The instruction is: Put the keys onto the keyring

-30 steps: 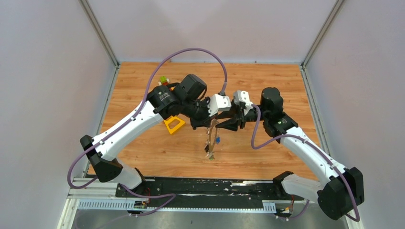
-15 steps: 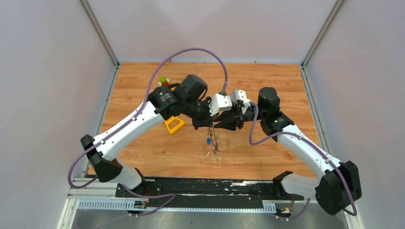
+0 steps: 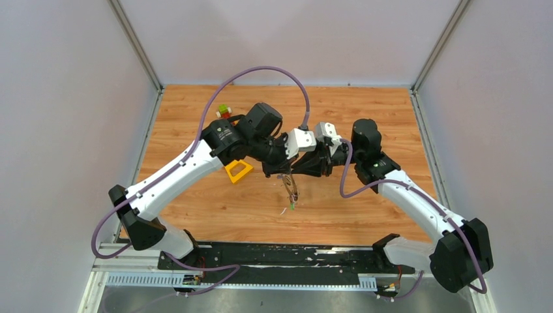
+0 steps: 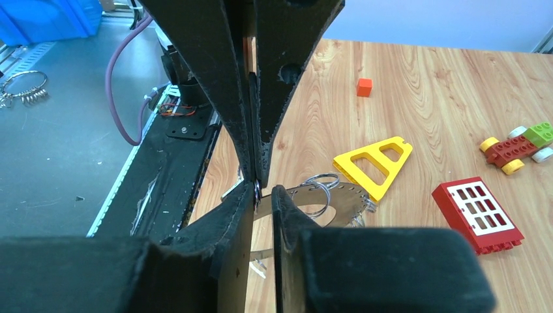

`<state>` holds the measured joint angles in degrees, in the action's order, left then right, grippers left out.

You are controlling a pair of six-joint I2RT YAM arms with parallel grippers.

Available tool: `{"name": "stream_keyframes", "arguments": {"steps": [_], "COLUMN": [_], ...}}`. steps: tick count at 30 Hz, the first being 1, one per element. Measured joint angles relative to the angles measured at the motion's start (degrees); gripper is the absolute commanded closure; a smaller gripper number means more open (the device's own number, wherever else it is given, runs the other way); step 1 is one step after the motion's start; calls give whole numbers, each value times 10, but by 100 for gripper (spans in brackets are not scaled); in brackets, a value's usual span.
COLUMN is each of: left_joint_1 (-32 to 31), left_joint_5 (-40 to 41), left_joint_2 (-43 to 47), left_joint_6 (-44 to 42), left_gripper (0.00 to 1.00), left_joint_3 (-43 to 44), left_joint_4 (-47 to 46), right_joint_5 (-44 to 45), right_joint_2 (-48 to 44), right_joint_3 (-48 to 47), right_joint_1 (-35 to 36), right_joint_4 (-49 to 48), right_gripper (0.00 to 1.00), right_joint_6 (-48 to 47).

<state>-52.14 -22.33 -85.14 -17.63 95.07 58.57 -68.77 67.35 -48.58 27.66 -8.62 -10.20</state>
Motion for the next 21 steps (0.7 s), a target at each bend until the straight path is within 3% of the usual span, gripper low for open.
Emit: {"name": "stream_keyframes", "arguments": {"steps": [21], "left_joint_1": [0], "left_joint_5": [4], "left_joint_2": [14], "left_joint_6": [0], "left_gripper": [100], "left_joint_3": [-14], "left_joint_4": [-15], "right_joint_5": [-6], "right_joint_2": [2], "right_joint_3": [0], "right_joint_1": [1], "right_joint_4": [11], "right_gripper": [91], "right_joint_6": [-5]}}
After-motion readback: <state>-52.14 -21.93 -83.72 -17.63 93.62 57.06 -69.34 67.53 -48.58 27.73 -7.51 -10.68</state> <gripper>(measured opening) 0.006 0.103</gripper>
